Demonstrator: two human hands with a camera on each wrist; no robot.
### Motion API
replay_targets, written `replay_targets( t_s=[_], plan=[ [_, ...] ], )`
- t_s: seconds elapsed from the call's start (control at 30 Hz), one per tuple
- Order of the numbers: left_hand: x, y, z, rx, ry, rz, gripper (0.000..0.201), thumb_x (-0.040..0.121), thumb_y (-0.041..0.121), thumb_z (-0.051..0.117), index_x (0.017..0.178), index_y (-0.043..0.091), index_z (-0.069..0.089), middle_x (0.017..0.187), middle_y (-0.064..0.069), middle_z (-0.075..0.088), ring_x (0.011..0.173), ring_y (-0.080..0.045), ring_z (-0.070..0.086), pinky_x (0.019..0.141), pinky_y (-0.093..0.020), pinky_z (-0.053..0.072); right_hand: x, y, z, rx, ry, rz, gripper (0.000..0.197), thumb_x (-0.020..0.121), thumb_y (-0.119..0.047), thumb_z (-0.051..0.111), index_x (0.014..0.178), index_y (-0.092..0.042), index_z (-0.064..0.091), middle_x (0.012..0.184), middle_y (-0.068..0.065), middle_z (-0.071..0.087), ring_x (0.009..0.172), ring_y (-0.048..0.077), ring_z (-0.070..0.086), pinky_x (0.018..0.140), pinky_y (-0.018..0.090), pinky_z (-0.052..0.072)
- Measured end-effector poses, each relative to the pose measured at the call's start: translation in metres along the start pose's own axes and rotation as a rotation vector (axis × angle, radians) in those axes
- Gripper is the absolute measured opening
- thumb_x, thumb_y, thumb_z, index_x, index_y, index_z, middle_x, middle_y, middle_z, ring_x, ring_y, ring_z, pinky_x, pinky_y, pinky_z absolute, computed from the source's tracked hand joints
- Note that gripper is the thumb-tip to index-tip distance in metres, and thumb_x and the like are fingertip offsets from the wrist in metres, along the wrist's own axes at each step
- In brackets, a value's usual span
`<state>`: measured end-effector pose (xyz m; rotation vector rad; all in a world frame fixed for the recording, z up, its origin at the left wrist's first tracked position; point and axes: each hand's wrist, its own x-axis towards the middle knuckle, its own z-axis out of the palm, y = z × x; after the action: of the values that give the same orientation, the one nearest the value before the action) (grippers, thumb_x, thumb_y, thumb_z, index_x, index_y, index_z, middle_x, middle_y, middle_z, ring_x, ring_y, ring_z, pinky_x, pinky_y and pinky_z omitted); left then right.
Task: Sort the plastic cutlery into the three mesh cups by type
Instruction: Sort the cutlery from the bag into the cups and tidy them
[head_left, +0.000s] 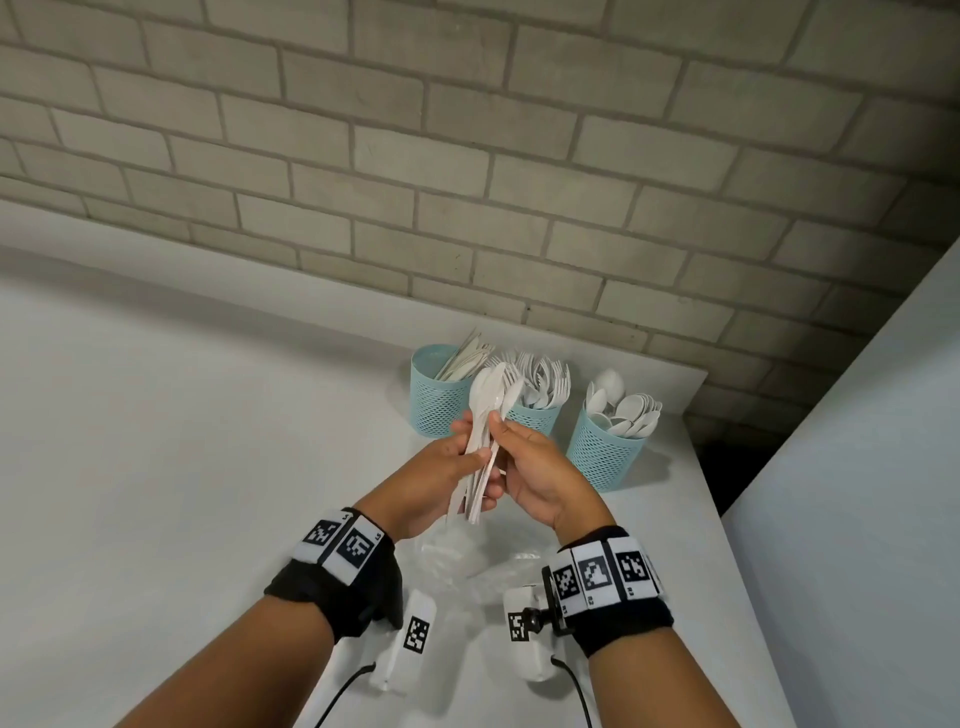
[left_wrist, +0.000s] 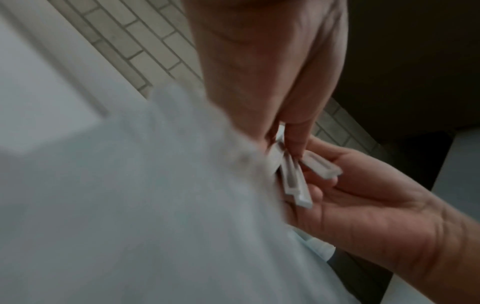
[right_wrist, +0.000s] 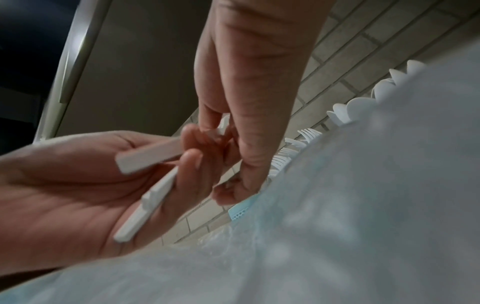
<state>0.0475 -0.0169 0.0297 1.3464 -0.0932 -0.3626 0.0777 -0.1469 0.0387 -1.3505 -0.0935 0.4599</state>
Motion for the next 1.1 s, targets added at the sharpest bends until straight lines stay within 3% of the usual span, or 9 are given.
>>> replay_targets(
  t_s=[0.07,0.17,0.33,0.53,0.67,0.77,0.83,0.97,1.1],
  plan=[
    [0.001,-0.001,-0.002,-0.044,0.025,-0.014,0.019,0.099,0.013,0.043,0.102,0.009,0.061,0.080,-0.007,0.067,0.066,-0.014,0.065,0.067,-0.027,0.058,0.000,0.001,-0.003,0.034,0.005,-0.019,0.036,0.099,-0.024,0.042,0.120,0.000,0.059,0.077,0.001,0.069,0.047,0.006,0.054,0.044,0.022,0.046],
    [0.001,-0.003,-0.005,-0.085,0.032,-0.020,0.022,0.099,0.016,0.043,0.101,0.011,0.064,0.086,-0.006,0.073,0.071,-0.015,0.070,0.069,-0.028,0.059,0.002,0.002,-0.006,0.070,0.088,-0.026,0.023,0.096,-0.016,0.050,0.106,0.001,0.062,0.073,0.004,0.067,0.052,0.006,0.061,0.051,0.019,0.050],
    [0.001,-0.005,-0.006,-0.093,0.037,-0.047,0.025,0.100,0.021,0.041,0.106,0.013,0.063,0.089,-0.004,0.074,0.076,-0.016,0.071,0.070,-0.029,0.058,0.000,0.002,-0.007,0.075,0.114,-0.049,0.014,0.095,-0.010,0.052,0.091,-0.002,0.062,0.060,0.000,0.066,0.044,0.005,0.058,0.047,0.018,0.049],
    [0.002,-0.007,-0.004,-0.049,0.053,-0.054,0.026,0.100,0.025,0.041,0.110,0.013,0.063,0.093,-0.005,0.073,0.074,-0.015,0.071,0.066,-0.027,0.057,0.002,0.005,-0.006,-0.032,0.198,-0.086,0.008,0.088,-0.006,0.061,0.084,-0.008,0.067,0.077,0.007,0.070,0.068,0.018,0.066,0.066,0.026,0.056],
    [0.004,-0.010,-0.003,-0.009,0.070,-0.047,0.030,0.099,0.029,0.043,0.113,0.010,0.062,0.091,-0.006,0.072,0.067,-0.013,0.067,0.063,-0.025,0.055,0.003,0.005,-0.005,-0.093,0.212,-0.083,0.008,0.090,-0.007,0.058,0.087,-0.007,0.066,0.077,0.008,0.067,0.064,0.015,0.063,0.060,0.022,0.054],
    [0.005,-0.010,-0.003,0.023,0.050,-0.048,0.031,0.098,0.032,0.044,0.105,0.010,0.064,0.087,-0.005,0.070,0.064,-0.010,0.065,0.062,-0.024,0.052,0.002,0.003,-0.004,-0.066,0.137,-0.062,0.014,0.093,-0.011,0.054,0.087,-0.010,0.066,0.080,0.002,0.072,0.061,0.014,0.060,0.050,0.021,0.044],
    [0.005,-0.011,-0.001,0.057,0.060,-0.047,0.032,0.098,0.035,0.043,0.099,0.012,0.065,0.083,-0.003,0.069,0.065,-0.011,0.064,0.061,-0.023,0.051,0.002,0.004,-0.004,-0.044,0.113,-0.054,0.015,0.094,-0.011,0.052,0.089,-0.011,0.066,0.084,-0.002,0.075,0.064,0.015,0.062,0.049,0.023,0.039],
    [0.007,-0.012,-0.001,0.072,0.066,-0.042,0.038,0.099,0.037,0.040,0.098,0.009,0.065,0.083,-0.005,0.070,0.067,-0.016,0.060,0.057,-0.023,0.051,0.005,0.009,-0.005,-0.016,0.125,-0.059,0.014,0.094,-0.010,0.051,0.094,-0.010,0.065,0.088,-0.001,0.075,0.076,0.024,0.062,0.065,0.035,0.040],
    [0.008,-0.015,0.000,0.067,0.082,-0.047,0.036,0.099,0.036,0.040,0.101,0.009,0.064,0.086,-0.007,0.070,0.069,-0.016,0.062,0.061,-0.024,0.052,0.007,0.012,-0.005,-0.031,0.185,-0.057,0.018,0.095,-0.010,0.051,0.092,-0.011,0.069,0.083,0.003,0.074,0.077,0.025,0.063,0.073,0.039,0.043]
  ],
)
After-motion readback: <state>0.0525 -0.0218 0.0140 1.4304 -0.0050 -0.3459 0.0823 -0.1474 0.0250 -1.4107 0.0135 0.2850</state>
